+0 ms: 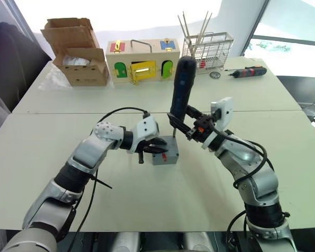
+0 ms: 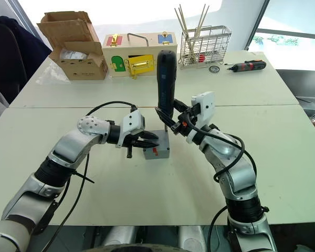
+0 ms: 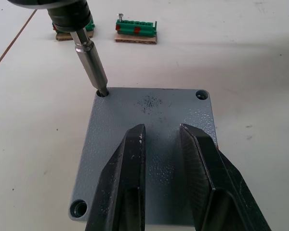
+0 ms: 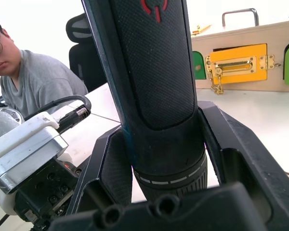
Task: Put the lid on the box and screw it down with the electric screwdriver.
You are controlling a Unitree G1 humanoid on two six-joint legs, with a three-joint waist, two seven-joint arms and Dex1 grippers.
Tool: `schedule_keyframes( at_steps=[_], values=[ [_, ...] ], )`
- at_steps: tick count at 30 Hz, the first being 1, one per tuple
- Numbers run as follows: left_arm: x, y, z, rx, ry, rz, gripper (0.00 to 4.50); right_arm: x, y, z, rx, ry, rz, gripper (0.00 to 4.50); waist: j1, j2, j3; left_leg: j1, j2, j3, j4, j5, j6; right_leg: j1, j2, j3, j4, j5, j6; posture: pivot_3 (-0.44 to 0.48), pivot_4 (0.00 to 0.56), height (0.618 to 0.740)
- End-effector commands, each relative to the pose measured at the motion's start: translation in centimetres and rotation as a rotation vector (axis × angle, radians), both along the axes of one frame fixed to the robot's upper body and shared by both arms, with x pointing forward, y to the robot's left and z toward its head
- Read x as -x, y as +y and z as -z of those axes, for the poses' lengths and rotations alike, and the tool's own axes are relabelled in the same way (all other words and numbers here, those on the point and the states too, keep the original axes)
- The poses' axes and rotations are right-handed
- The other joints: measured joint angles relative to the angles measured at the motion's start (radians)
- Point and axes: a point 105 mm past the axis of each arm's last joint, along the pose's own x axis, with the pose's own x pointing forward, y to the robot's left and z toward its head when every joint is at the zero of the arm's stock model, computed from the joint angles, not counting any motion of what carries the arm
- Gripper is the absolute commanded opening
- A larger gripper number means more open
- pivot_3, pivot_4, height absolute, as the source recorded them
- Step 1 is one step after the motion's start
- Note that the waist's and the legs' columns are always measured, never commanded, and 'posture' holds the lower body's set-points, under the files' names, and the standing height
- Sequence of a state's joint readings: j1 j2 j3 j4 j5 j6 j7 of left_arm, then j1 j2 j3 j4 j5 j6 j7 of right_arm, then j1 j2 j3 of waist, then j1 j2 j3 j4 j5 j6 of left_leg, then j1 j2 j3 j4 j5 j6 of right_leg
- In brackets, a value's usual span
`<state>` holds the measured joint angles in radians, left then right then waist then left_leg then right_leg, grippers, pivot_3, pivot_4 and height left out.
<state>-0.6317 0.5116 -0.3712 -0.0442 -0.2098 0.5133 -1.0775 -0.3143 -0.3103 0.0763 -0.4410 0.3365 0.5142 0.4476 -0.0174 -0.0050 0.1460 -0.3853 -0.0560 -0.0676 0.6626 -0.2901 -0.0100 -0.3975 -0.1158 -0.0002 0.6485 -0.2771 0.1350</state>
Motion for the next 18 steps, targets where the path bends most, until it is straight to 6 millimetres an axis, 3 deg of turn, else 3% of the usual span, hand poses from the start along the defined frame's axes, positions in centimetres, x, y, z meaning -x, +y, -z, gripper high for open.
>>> schedule_keyframes(
  at_steps=[1, 8, 18],
  values=[
    [0.0, 0.4, 1.1, -0.036, 0.021, -0.020, 1.08, -0.2, 0.8, 4.2, 0.020, 0.161, 0.000, 1.82, 0.000, -0.001, -0.002, 0.000, 0.000, 0.000, 0.000, 0.000, 0.000, 0.000, 0.000, 0.000, 0.000, 0.000, 0.000, 0.000, 0.150, 0.731],
    [0.1, 0.4, 1.2, -0.036, 0.024, -0.024, 1.08, -0.7, -0.2, 4.6, -0.056, 0.156, 0.090, 1.82, 0.000, -0.002, -0.006, 0.001, 0.000, 0.000, 0.000, 0.000, 0.000, 0.001, 0.000, 0.000, 0.000, 0.000, 0.000, 0.000, 0.150, 0.731],
    [0.2, 0.4, 1.4, -0.042, 0.031, -0.030, 1.08, 0.7, 0.0, 6.2, 0.000, 0.152, 0.067, 1.82, 0.002, -0.003, -0.007, 0.011, 0.000, 0.000, -0.003, -0.002, 0.003, 0.010, 0.000, 0.000, -0.003, -0.002, 0.000, 0.000, 0.150, 0.731]
  ],
)
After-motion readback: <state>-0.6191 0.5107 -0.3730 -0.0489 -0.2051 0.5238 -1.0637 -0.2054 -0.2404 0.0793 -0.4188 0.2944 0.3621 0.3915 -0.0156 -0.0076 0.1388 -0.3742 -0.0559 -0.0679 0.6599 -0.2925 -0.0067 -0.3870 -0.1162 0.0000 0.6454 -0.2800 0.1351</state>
